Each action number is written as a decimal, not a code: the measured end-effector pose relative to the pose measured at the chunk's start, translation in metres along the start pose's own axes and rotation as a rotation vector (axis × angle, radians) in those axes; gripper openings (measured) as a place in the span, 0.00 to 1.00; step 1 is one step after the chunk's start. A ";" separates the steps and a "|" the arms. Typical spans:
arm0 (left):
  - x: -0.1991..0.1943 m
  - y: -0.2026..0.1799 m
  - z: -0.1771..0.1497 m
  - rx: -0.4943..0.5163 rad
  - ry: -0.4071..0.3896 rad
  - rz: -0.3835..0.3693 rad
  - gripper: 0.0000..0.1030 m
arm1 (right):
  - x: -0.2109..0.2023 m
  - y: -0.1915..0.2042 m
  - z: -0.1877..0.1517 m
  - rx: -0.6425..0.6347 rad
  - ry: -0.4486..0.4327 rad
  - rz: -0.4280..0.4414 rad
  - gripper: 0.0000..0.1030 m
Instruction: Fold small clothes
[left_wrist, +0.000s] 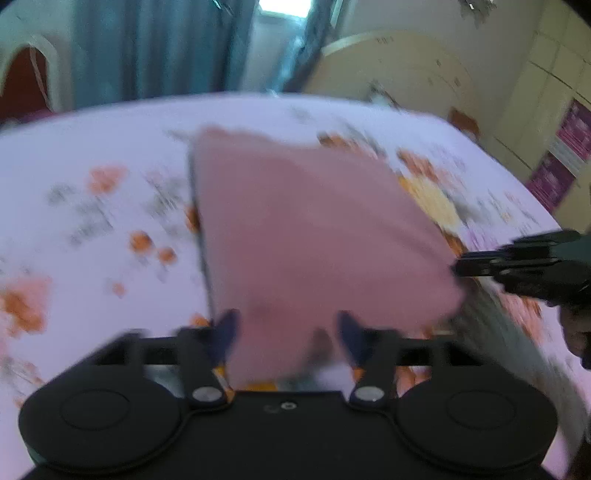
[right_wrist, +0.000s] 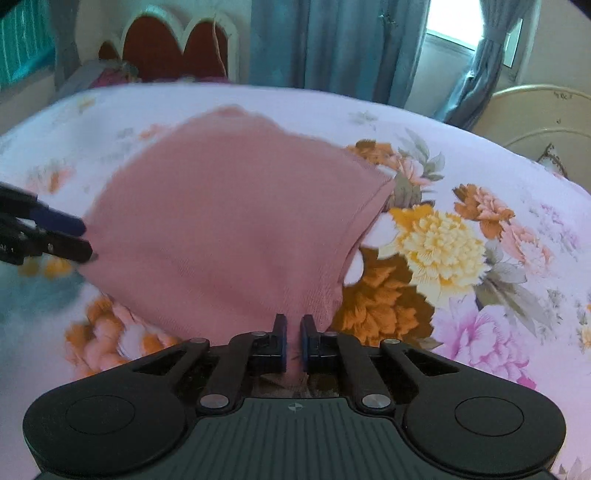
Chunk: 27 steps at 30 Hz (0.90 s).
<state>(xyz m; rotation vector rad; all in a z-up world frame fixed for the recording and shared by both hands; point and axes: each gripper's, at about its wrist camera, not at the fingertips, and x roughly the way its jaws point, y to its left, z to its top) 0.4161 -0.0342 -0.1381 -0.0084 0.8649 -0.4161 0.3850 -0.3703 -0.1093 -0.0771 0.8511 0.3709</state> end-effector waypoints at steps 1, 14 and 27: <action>-0.002 0.000 0.004 0.002 -0.033 0.027 0.82 | -0.004 -0.008 0.006 0.060 -0.025 0.019 0.21; 0.075 0.048 0.049 -0.291 0.030 -0.062 0.79 | 0.072 -0.102 0.040 0.486 0.089 0.276 0.62; 0.101 0.055 0.067 -0.323 0.101 -0.109 0.68 | 0.120 -0.133 0.051 0.668 0.188 0.602 0.45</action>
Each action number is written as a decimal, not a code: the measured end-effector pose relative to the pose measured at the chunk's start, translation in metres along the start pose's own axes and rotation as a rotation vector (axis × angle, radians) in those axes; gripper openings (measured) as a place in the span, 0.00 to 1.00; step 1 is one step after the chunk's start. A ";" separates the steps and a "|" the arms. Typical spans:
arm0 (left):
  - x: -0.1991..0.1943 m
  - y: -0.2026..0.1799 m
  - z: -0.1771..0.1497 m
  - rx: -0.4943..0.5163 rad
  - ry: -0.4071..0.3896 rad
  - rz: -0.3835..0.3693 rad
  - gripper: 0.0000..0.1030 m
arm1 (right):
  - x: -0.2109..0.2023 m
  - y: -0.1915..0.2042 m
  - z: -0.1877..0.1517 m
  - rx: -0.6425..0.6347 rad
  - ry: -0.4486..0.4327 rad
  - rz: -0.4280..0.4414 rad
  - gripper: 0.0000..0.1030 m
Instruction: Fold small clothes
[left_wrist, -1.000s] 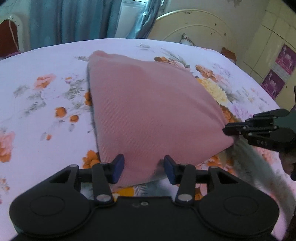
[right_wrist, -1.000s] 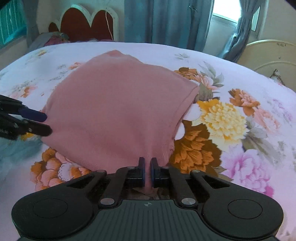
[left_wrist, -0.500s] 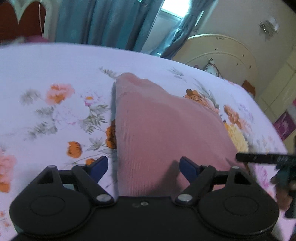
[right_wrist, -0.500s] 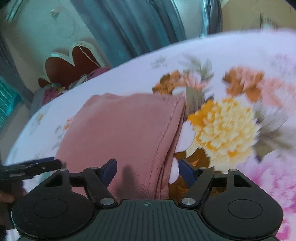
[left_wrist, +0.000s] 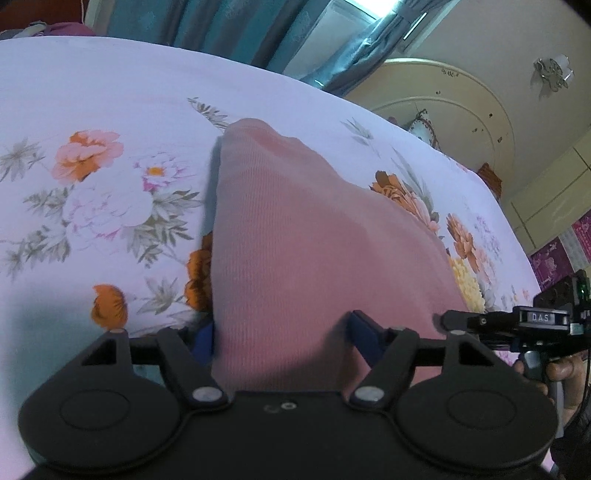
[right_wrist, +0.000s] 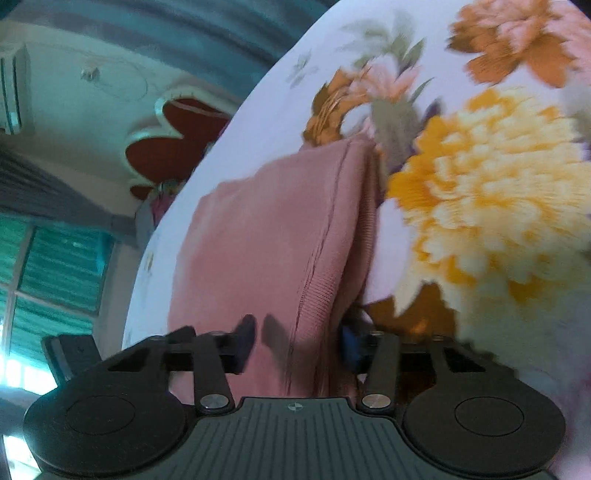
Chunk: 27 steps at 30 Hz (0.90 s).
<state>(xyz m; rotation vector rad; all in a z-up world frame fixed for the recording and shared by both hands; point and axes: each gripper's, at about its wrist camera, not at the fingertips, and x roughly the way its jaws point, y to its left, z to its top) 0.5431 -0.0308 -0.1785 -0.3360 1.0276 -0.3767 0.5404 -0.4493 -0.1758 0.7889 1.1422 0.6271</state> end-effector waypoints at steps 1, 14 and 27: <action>0.000 0.000 0.002 0.000 0.003 0.006 0.66 | -0.001 0.002 0.000 -0.014 0.006 -0.006 0.44; 0.002 -0.061 0.002 0.287 -0.049 0.234 0.33 | 0.014 0.056 -0.018 -0.324 -0.056 -0.265 0.21; -0.052 -0.069 0.002 0.393 -0.143 0.163 0.29 | 0.003 0.137 -0.046 -0.490 -0.153 -0.361 0.20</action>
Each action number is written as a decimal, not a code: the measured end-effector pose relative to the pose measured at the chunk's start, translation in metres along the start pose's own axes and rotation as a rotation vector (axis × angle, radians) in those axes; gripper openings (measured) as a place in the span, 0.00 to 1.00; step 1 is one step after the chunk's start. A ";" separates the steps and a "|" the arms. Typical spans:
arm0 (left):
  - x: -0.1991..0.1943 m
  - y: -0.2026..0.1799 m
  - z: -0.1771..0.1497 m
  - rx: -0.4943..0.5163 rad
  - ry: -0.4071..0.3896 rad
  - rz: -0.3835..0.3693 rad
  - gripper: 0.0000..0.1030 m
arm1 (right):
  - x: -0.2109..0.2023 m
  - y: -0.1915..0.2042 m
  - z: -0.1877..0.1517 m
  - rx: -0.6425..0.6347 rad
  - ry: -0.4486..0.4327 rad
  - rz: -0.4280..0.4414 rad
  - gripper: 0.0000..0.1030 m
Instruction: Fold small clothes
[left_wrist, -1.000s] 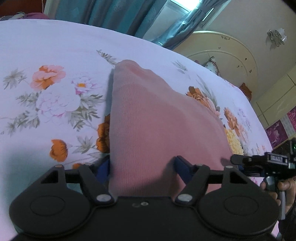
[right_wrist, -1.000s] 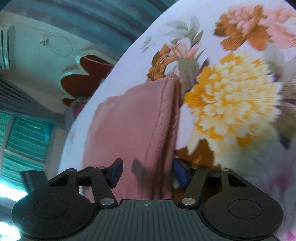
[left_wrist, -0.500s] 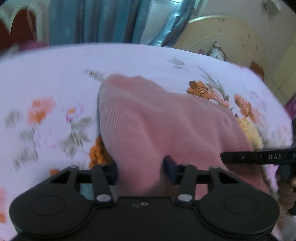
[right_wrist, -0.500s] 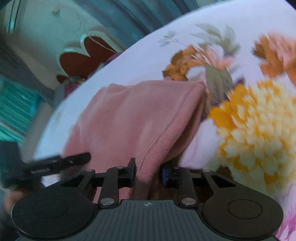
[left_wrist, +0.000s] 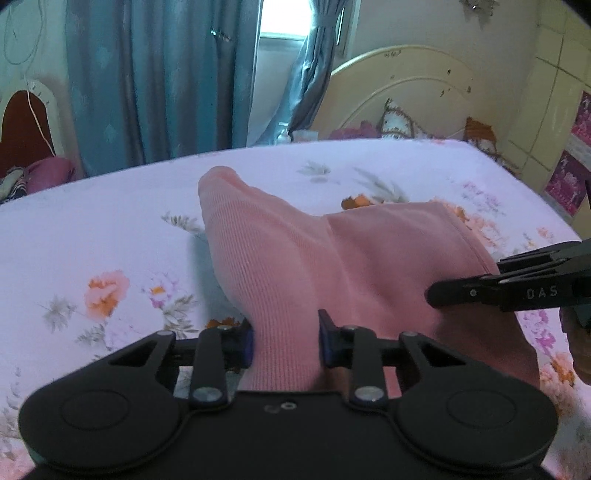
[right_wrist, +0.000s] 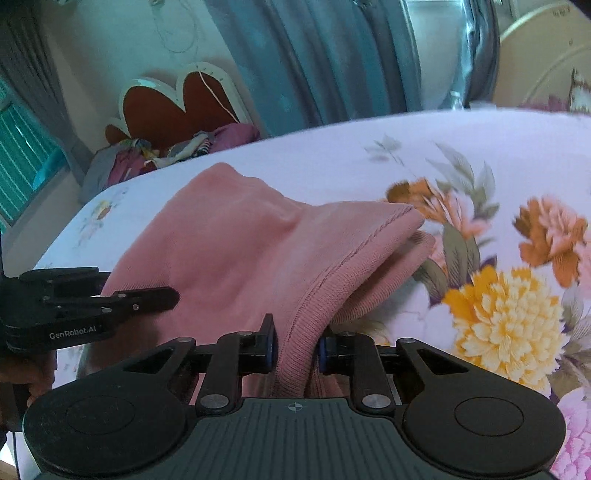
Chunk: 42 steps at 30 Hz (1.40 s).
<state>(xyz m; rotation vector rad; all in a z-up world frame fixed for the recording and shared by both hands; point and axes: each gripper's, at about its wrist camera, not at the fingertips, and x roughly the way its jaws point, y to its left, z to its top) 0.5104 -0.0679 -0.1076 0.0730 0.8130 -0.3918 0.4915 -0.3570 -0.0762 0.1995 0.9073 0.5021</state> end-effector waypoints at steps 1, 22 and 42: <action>-0.005 0.003 0.000 0.006 -0.006 -0.003 0.29 | -0.002 0.008 0.000 -0.008 -0.007 -0.005 0.20; -0.092 0.126 -0.029 -0.013 -0.066 0.019 0.29 | 0.044 0.157 0.012 -0.107 -0.035 0.009 0.20; -0.058 0.292 -0.106 -0.292 0.016 -0.078 0.56 | 0.193 0.177 -0.020 0.110 0.091 -0.005 0.20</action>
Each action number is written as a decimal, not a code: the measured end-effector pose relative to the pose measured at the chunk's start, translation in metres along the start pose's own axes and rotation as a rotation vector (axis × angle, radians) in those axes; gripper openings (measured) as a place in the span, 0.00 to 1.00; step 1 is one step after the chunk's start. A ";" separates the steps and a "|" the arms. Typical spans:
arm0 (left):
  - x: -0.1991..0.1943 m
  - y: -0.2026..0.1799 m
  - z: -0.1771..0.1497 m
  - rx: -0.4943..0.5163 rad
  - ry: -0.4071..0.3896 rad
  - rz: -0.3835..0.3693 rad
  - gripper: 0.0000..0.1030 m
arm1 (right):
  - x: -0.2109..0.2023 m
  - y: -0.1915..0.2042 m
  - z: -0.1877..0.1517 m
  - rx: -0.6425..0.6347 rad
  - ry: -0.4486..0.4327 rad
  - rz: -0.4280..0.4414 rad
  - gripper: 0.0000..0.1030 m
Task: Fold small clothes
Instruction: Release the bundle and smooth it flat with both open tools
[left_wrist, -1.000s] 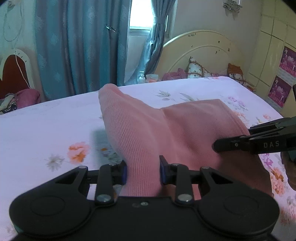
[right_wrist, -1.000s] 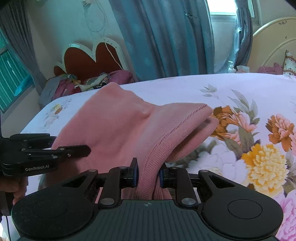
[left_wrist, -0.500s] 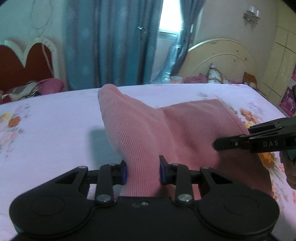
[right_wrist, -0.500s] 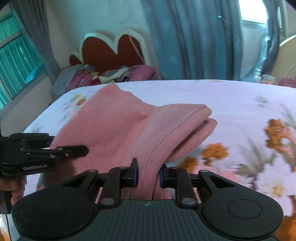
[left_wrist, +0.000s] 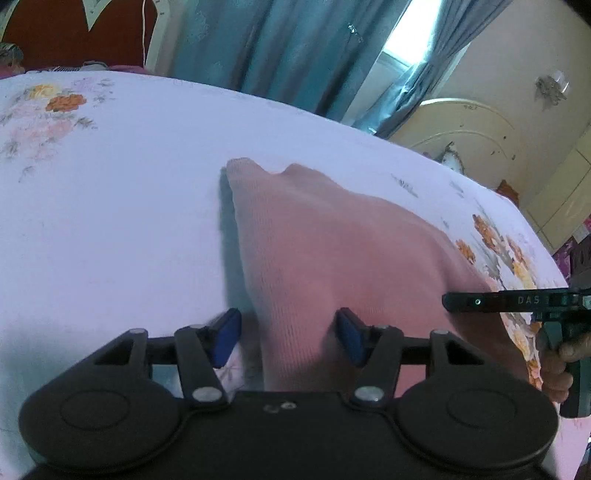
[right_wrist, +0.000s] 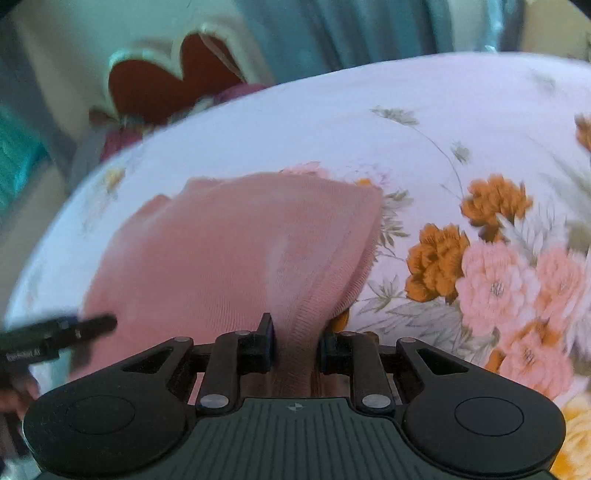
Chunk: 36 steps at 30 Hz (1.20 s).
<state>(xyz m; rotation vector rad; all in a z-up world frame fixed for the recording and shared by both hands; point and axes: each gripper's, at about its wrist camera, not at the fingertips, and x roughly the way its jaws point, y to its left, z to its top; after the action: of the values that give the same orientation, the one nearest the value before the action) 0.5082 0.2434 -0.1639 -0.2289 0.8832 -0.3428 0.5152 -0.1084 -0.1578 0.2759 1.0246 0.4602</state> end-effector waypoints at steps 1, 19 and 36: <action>0.000 -0.003 0.001 0.026 -0.003 0.005 0.56 | -0.001 0.003 0.000 -0.020 -0.003 -0.011 0.20; 0.021 -0.038 0.034 0.267 0.007 0.025 0.40 | 0.023 0.009 0.023 -0.215 -0.046 -0.265 0.00; -0.048 -0.053 -0.039 0.194 -0.042 -0.045 0.18 | -0.056 0.072 -0.057 -0.438 -0.032 -0.092 0.02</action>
<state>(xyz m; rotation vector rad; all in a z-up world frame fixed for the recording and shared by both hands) 0.4392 0.2113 -0.1356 -0.0765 0.7990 -0.4617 0.4238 -0.0724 -0.1129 -0.1538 0.8753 0.5810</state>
